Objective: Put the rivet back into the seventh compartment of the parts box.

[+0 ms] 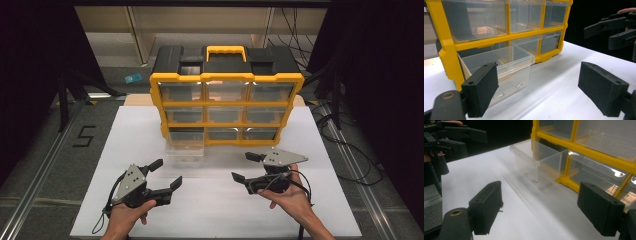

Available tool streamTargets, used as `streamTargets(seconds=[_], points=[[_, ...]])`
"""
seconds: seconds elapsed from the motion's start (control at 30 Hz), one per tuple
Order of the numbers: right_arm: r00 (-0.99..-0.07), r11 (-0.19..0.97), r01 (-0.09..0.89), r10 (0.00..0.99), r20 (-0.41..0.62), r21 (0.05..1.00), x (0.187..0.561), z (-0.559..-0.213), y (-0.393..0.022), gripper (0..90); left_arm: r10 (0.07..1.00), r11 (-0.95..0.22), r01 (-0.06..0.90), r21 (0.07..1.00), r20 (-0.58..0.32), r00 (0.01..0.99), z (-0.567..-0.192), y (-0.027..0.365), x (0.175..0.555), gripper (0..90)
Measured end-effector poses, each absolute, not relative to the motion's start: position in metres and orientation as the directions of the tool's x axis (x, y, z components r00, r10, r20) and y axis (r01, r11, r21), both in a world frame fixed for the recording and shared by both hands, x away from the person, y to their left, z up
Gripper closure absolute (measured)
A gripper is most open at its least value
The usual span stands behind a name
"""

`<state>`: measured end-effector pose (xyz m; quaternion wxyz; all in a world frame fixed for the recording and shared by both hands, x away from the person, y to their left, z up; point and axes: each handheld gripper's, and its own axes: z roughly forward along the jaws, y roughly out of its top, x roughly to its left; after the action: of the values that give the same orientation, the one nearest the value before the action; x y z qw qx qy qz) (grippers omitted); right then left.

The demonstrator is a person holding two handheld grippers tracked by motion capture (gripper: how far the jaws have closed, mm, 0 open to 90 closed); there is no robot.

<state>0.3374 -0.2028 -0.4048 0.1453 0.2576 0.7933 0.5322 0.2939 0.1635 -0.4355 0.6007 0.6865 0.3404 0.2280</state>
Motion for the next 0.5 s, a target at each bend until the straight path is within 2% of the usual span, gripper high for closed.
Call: streamTargets(seconds=[0.5], points=[[-0.819, 0.263, 0.257, 0.571, 0.065, 0.93, 0.323, -0.41, -0.215, 19.0, 0.741, -0.05, 0.191, 0.98, -0.092, 0.665, -0.436, 0.163, 0.294, 16.0]])
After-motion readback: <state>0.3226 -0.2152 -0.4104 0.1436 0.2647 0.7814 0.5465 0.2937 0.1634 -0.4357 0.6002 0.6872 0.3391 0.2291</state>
